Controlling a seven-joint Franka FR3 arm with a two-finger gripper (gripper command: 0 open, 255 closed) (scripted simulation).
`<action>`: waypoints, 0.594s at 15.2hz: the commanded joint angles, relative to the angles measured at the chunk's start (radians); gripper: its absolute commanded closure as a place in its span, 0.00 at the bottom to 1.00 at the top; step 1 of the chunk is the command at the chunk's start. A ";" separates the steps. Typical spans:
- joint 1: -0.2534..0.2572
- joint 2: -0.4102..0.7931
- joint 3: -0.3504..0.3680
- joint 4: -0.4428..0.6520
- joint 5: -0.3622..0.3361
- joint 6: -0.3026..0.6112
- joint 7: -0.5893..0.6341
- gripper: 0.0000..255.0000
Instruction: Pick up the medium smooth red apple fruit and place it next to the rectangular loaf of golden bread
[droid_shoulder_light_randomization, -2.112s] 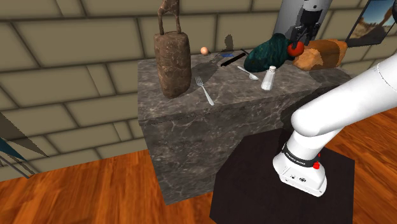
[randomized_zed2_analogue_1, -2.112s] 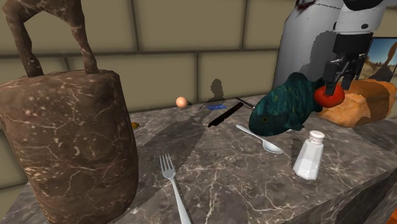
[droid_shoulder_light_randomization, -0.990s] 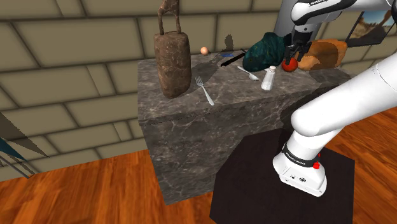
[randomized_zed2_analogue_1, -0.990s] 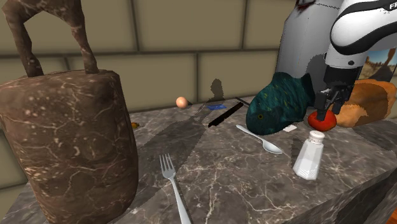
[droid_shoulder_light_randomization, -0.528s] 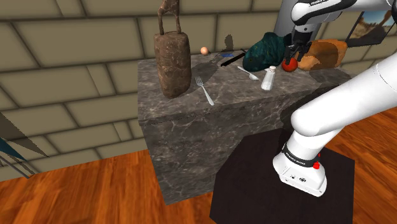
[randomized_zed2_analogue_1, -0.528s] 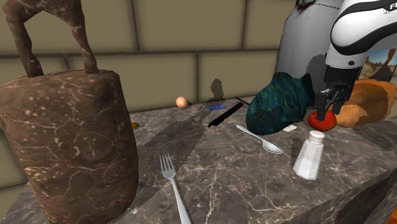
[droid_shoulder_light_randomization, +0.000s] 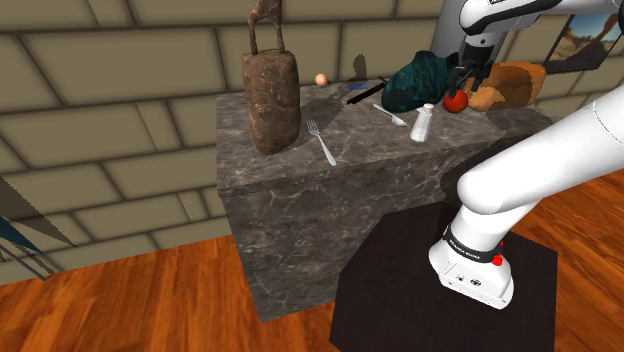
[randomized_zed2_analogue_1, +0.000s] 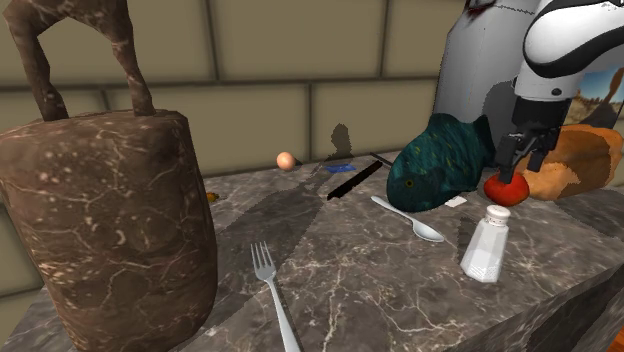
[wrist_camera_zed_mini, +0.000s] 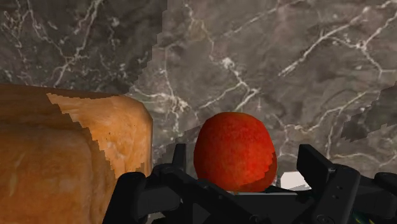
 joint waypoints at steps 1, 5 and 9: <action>0.006 -0.008 0.019 0.057 0.010 -0.067 0.001 0.00; 0.007 -0.011 0.025 0.080 0.013 -0.093 0.000 0.00; 0.007 -0.011 0.025 0.080 0.013 -0.093 0.000 0.00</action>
